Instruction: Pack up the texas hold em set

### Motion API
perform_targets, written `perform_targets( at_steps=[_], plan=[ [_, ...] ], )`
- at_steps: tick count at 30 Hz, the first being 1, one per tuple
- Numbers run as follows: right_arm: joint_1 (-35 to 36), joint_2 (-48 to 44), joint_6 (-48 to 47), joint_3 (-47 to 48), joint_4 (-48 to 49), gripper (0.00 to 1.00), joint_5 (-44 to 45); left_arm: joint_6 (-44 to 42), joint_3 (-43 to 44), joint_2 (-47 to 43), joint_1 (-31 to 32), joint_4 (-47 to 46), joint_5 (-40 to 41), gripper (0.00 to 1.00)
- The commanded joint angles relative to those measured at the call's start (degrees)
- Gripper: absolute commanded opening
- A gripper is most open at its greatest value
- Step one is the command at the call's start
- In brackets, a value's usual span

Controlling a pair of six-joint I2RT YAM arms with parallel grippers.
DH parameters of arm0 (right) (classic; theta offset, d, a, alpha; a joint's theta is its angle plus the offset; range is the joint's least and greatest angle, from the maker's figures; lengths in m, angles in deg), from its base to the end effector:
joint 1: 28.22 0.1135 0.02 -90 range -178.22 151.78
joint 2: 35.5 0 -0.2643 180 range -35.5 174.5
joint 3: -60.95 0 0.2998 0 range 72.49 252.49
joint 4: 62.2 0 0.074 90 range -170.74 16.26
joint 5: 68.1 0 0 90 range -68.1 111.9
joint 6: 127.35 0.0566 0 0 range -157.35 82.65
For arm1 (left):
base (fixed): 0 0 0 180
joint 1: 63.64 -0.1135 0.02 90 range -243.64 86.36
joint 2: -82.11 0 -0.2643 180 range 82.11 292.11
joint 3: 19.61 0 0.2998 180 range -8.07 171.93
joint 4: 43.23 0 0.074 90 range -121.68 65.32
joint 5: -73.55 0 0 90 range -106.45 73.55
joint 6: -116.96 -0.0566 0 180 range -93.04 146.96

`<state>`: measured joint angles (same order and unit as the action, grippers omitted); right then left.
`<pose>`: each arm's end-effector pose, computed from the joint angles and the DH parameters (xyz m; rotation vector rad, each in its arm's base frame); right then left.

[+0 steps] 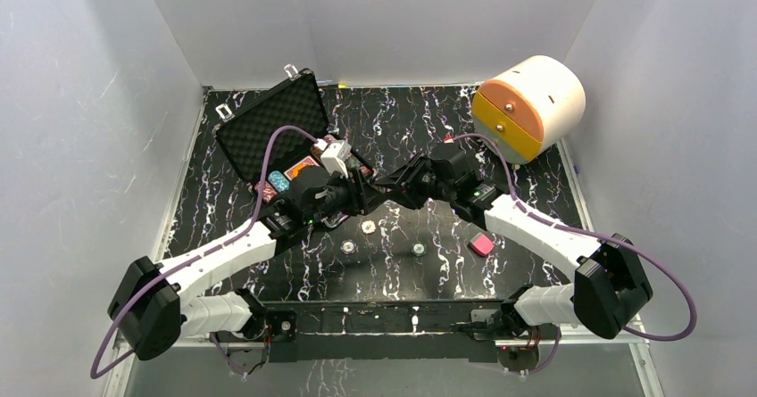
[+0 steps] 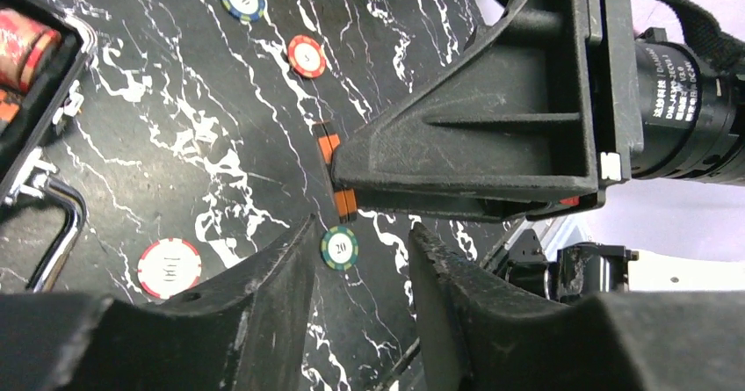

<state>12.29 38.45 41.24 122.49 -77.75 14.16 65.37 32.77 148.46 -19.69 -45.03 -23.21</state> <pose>0.2647 0.2362 0.2421 0.6839 2.2780 1.3134 0.2345 -0.2353 0.2558 0.1850 1.9210 -1.1104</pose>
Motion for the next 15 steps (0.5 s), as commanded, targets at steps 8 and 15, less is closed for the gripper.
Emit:
perform_targets(
  at_steps=[8, 15],
  plan=[
    [-0.08, -1.19, 3.09, 0.27, 5.37, 0.35, -2.26, -1.07, -0.22, 0.0, 0.62, -7.45, 8.23, 0.27],
    [-0.14, -0.83, 2.75, 0.12, 6.35, 0.44, -3.12, -4.86, -0.35, 0.06, 0.62, -9.28, 7.95, 0.0]
  ],
)
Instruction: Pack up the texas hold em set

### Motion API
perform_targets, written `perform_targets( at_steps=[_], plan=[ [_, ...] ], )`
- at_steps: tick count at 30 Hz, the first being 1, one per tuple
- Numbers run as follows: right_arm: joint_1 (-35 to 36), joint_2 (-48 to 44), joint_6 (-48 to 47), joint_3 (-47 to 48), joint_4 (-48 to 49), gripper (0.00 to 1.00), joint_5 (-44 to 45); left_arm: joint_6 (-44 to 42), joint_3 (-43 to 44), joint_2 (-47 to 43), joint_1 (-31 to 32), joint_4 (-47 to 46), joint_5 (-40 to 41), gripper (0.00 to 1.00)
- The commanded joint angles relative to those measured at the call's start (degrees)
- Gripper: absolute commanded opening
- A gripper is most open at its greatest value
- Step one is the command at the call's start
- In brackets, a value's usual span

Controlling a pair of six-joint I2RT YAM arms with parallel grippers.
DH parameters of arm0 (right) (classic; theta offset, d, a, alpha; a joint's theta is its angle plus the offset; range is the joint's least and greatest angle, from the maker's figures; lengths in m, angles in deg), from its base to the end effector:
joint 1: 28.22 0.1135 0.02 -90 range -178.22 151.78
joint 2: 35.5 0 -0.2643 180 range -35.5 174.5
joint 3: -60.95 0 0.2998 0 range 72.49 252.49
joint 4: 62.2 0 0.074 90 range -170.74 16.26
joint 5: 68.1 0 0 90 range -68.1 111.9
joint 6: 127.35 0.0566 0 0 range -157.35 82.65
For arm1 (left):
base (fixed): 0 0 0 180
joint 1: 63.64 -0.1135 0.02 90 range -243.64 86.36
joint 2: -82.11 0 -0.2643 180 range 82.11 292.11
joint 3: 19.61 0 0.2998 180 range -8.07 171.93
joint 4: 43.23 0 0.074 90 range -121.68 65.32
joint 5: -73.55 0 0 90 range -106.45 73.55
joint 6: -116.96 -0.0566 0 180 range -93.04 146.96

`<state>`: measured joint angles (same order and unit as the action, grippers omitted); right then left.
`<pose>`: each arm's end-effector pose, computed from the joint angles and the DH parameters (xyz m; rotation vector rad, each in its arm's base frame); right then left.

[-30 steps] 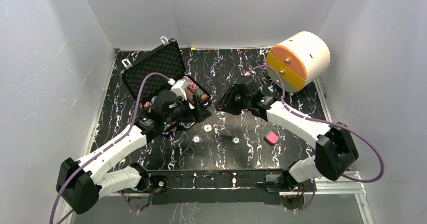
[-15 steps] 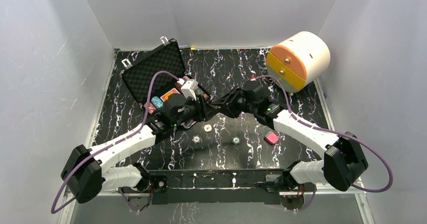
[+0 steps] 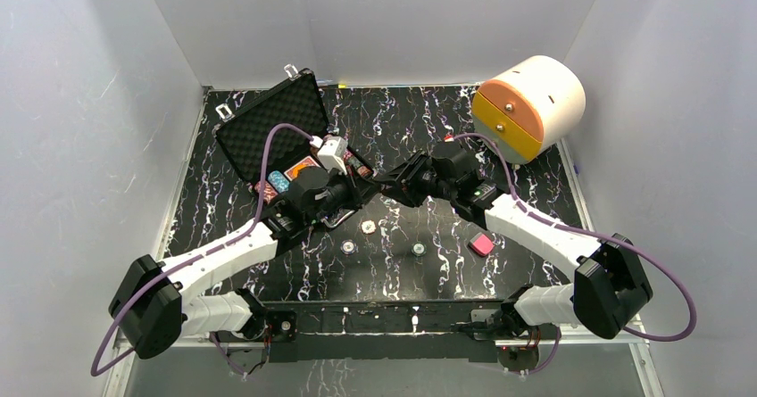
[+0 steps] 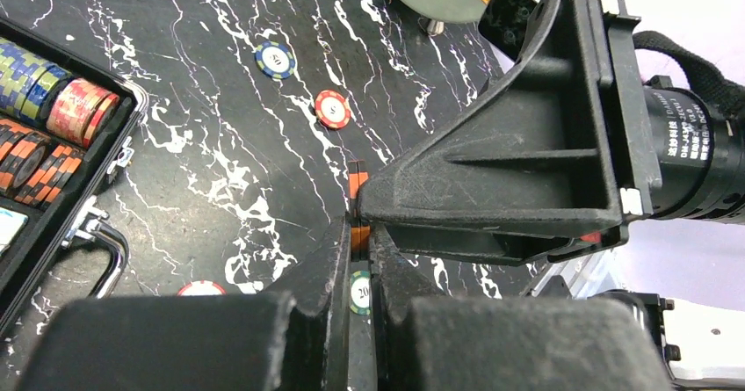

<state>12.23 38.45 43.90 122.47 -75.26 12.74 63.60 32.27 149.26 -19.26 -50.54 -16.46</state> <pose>0.2658 0.2384 0.2471 0.7097 2.2500 1.3906 0.2401 -0.2350 0.2600 0.1233 1.8213 -1.0316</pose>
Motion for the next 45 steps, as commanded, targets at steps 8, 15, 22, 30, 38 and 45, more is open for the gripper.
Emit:
perform_targets(
  at_steps=[8, 15, 22, 30, 38, 45],
  plan=[
    [-0.93, -9.51, -20.99, 4.11, -8.11, 0.92, 21.03, -16.79, 4.96, -1.13, 0.18, 8.63, -1.44, 0.0],
    [-1.29, -17.87, -35.77, 4.04, -17.75, 0.92, 23.84, -30.99, 13.83, 4.12, 0.05, 27.0, -0.19, 0.0],
    [-1.32, -19.49, -37.61, -1.46, -16.68, 0.9, 17.99, -37.24, 19.98, 14.23, -0.51, 33.05, 7.5, 0.0],
    [-1.31, -15.86, -35.75, -5.37, -15.18, 0.86, 13.71, -38.82, 29.31, 26.96, -3.02, 37.65, 13.95, 0.0],
    [-1.33, -13.23, -35.53, -6.04, -12.36, 0.85, 12.26, -38.74, 34.85, 33.13, -4.64, 39.96, 16.47, 0.0],
    [-1.33, -10.97, -36.71, -4.3, -13.16, 0.85, 13.12, -39.11, 36.14, 36.32, -5.23, 40.78, 18.98, 0.0]
  ],
)
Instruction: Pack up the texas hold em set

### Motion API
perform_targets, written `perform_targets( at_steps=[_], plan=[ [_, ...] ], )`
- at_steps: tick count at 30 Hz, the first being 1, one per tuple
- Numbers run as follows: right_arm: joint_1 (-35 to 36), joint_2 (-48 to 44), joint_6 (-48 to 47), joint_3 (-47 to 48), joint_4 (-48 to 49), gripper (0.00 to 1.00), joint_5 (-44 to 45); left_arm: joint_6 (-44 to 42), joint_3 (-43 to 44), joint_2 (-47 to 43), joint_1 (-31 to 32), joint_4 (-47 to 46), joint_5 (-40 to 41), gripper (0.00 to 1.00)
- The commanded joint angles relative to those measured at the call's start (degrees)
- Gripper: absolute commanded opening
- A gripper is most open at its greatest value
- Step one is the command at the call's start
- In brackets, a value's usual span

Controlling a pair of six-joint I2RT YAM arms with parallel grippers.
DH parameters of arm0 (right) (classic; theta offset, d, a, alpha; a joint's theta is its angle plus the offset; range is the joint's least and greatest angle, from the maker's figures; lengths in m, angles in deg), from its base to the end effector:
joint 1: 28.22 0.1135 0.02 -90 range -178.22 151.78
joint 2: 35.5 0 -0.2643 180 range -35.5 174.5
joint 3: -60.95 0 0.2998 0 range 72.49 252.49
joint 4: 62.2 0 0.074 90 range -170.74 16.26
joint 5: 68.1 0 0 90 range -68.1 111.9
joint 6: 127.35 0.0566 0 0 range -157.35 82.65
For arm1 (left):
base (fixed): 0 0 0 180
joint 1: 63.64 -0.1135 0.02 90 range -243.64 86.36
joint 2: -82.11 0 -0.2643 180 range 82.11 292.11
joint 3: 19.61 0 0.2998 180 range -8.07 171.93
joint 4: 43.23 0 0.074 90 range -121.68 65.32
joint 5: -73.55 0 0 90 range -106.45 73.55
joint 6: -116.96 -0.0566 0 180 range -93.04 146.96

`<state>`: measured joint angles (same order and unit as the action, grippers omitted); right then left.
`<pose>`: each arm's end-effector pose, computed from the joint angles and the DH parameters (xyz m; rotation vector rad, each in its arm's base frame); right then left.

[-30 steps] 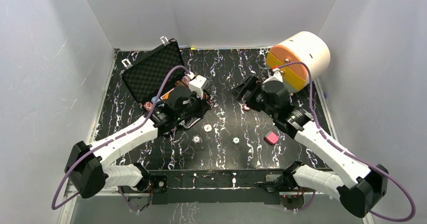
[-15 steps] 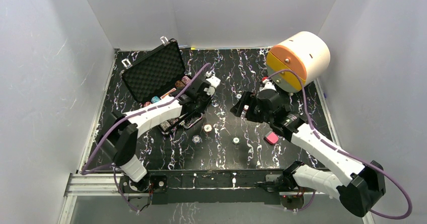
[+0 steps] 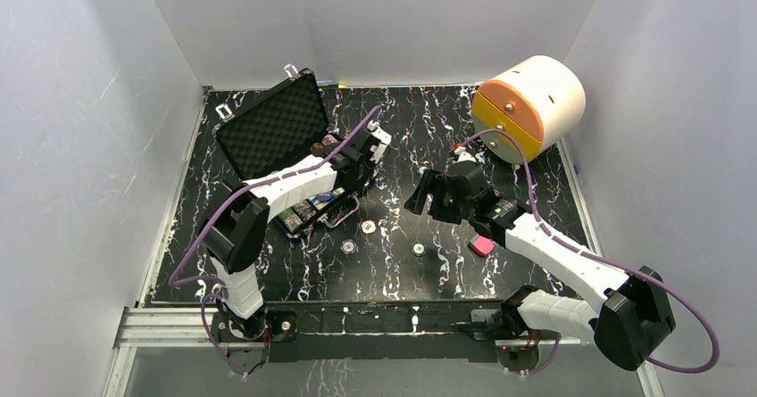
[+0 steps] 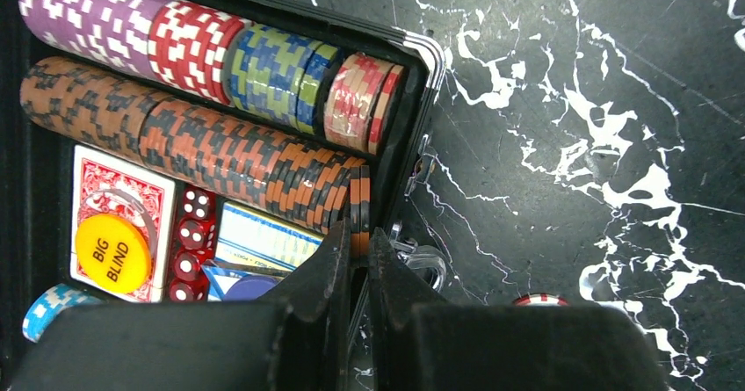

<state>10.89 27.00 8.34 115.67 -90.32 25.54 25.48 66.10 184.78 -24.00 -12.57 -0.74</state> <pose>0.2356 0.1869 0.2308 0.1693 2.2946 0.7381 0.3573 -0.2761 0.1890 0.7102 2.2526 0.0086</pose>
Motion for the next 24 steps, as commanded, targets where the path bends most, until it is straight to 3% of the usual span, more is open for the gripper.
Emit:
perform_targets(
  at_steps=[1, 8, 12, 24],
  plan=[
    [0.0, 0.7, -1.24, 2.52, 1.87, 0.85, 0.25, -1.16, 2.45, 1.01, -0.44, 2.85, 3.77, 0.0],
    [0.0, 2.29, -1.66, 3.15, 2.12, 0.85, -0.28, -2.95, 2.85, 1.51, -1.39, 3.3, 3.18, 0.0],
    [0.0, 2.76, -1.72, 3.63, 2.1, 0.85, -0.43, -3.88, 2.8, 0.79, -1.83, 3.74, 1.58, 0.19],
    [0.0, 4.52, -1.14, 5.04, 1.59, 0.85, -0.09, -3.3, 3.26, -1.32, -3.15, 3.84, -2.02, 0.25]
  ],
)
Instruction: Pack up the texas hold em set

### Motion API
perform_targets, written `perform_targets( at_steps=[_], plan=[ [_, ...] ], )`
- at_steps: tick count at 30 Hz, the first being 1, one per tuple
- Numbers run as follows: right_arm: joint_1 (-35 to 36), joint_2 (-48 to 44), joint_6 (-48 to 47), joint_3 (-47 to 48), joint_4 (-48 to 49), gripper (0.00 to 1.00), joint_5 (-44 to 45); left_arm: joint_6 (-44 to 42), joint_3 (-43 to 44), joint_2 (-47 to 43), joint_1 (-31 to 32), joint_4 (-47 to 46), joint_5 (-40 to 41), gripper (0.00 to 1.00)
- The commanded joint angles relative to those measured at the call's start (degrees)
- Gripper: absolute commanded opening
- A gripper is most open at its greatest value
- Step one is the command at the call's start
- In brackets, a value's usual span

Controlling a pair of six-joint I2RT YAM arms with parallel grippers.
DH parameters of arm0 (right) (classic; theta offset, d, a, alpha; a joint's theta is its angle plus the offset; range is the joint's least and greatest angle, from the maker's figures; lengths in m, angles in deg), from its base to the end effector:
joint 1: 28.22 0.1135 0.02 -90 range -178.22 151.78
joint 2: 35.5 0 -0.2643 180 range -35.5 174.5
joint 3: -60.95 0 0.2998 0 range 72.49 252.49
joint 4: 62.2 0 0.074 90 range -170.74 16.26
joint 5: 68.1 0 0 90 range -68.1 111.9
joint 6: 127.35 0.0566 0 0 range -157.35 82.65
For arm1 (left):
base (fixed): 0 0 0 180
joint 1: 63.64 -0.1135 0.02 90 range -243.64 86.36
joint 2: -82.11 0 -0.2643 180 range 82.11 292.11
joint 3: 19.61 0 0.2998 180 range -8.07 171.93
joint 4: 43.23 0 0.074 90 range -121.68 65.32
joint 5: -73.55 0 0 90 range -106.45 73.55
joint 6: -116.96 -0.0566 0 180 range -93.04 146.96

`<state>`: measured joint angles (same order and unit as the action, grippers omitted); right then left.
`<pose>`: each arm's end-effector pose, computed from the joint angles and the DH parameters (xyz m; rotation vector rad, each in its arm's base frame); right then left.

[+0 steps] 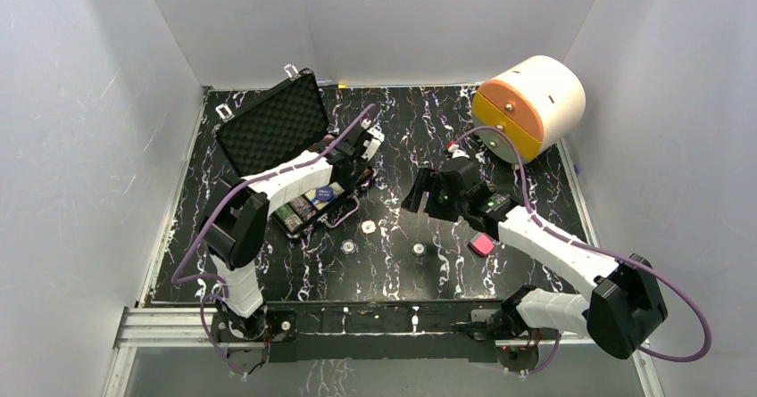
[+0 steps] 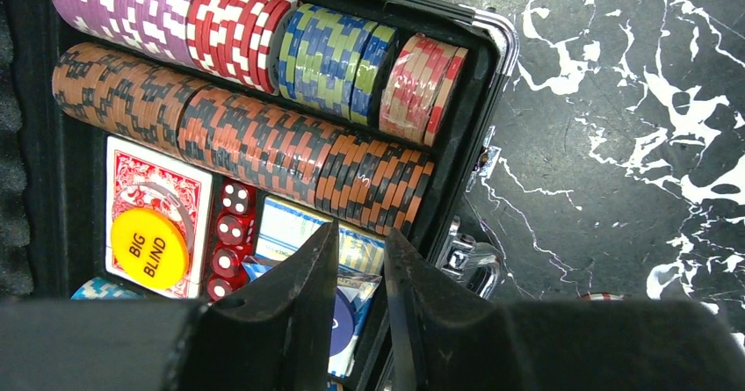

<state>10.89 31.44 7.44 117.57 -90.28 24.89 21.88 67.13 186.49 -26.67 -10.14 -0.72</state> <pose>0.2453 0.1956 0.2219 0.1456 2.3390 0.7118 0.3709 -0.2600 0.1792 0.7539 2.2925 0.0839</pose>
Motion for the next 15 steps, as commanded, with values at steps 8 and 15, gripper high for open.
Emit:
perform_targets(
  at_steps=[8, 15],
  plan=[
    [-0.06, 2.56, -1.92, 6.14, -1.65, 0.85, 4.92, 7.1, -0.53, -8.84, -3.6, -4.01, -13.23, 0.25],
    [-0.07, 3.8, -1.0, 6.23, -1.43, 0.85, 3.69, 9.21, -0.38, -5.22, -4.66, -3.32, -14.12, 0.02]
  ],
)
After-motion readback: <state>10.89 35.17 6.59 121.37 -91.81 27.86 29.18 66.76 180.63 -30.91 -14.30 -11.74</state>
